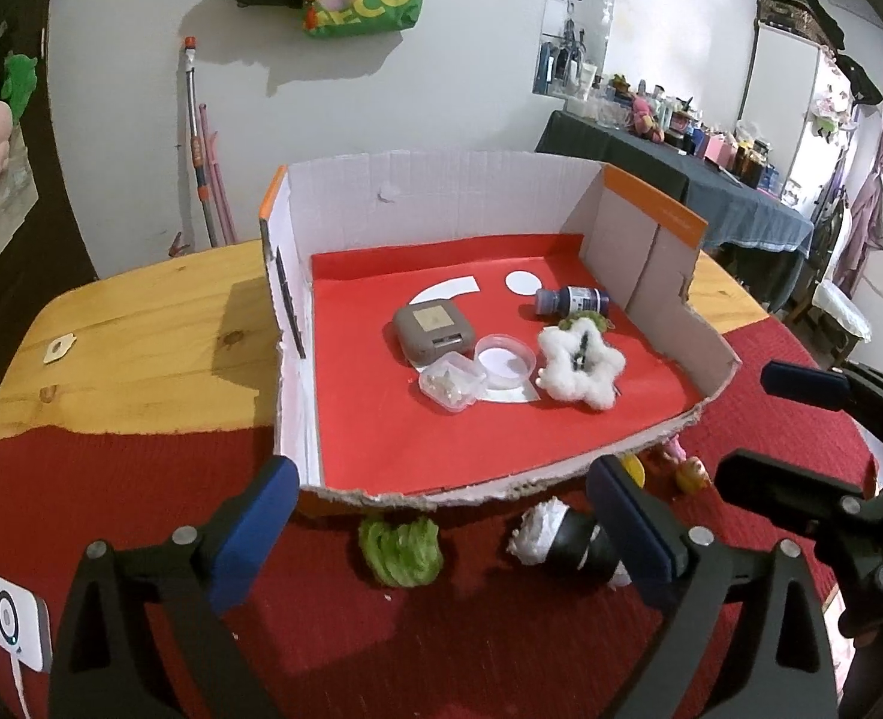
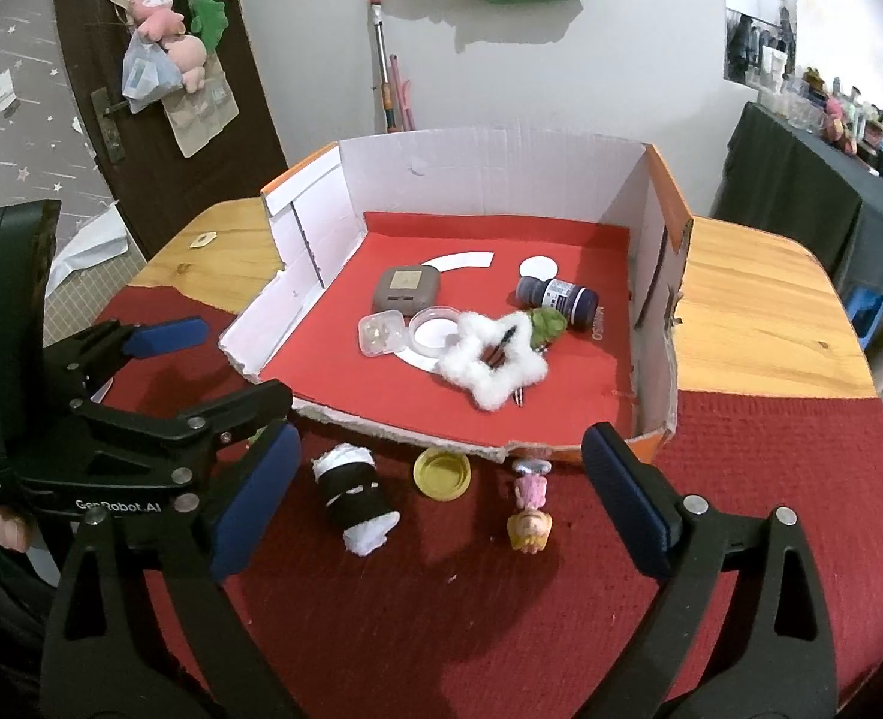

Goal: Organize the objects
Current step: 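Withdraw both grippers from the box back toward the remaining items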

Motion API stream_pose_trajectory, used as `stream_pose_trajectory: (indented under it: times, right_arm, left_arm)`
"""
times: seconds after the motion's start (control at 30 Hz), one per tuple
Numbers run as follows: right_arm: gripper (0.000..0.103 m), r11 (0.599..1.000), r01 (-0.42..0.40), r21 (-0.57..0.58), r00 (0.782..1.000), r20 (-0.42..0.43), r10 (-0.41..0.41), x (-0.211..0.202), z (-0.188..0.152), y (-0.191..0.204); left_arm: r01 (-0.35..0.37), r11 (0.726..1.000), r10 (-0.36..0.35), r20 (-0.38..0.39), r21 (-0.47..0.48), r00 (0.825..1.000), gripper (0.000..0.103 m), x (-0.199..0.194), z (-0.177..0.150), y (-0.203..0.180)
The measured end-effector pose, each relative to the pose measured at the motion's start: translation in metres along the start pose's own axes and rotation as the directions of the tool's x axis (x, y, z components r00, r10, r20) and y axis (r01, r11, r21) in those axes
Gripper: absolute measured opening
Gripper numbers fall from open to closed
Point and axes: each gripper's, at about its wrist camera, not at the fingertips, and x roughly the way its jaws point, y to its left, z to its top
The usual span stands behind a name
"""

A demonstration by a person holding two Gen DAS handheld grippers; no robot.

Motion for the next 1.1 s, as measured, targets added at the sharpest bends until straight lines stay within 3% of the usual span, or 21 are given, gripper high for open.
stream_pose_trajectory:
  times: [1.1]
  right_arm:
    - [0.096, 1.000, 0.006, 0.007, 1.000, -0.004, -0.006, -0.021, -0.054, 0.016]
  left_arm:
    - [-0.007, 1.000, 0.007, -0.001, -0.028, 1.000, 0.101, -0.022, -0.054, -0.009]
